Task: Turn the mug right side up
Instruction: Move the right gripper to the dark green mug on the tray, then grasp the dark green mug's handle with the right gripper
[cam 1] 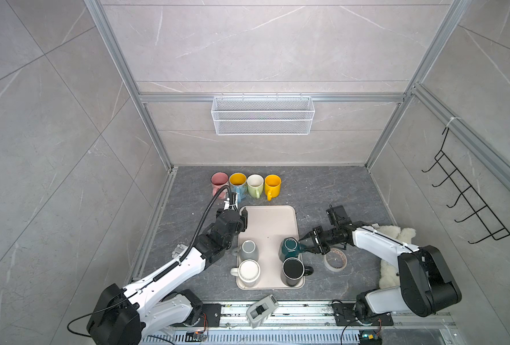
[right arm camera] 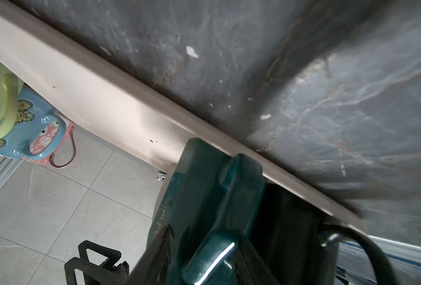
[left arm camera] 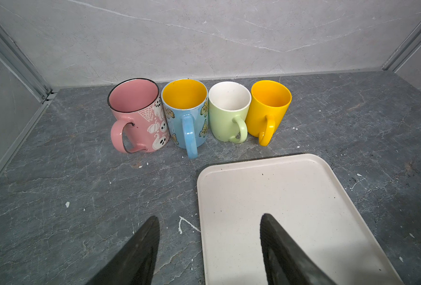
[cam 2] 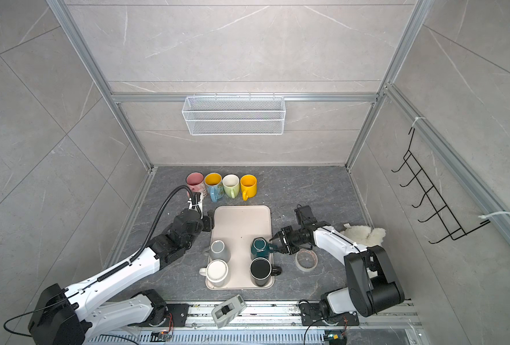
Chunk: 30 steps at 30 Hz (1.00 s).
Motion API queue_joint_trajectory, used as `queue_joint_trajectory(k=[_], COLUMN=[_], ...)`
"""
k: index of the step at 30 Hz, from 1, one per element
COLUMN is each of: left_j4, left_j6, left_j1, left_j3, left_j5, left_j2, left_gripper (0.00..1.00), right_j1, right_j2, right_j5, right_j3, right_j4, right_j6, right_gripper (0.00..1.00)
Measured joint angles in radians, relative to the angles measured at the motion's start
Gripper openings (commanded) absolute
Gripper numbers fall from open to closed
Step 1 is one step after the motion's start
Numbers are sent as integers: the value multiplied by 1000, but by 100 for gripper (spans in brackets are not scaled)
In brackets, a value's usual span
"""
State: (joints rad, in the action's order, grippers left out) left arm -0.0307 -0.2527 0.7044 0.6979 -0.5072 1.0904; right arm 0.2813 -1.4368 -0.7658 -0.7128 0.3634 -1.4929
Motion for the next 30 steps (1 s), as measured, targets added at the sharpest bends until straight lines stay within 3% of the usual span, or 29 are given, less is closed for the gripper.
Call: queue_joint_trajectory(k=[25,30], left_j4=[0,0], left_j6=[0,0], left_j1=[0,0], left_j3=[0,0], left_j5=[-13,-14], left_j2=[12,12], left_gripper=[68,68], right_j1=[8,21], right_j2=[-89,-115], right_j5=[0,0], right_j3=[-71,-71], right_j4=[-60,-89], right_j6=[0,-9], right_gripper=[33,27])
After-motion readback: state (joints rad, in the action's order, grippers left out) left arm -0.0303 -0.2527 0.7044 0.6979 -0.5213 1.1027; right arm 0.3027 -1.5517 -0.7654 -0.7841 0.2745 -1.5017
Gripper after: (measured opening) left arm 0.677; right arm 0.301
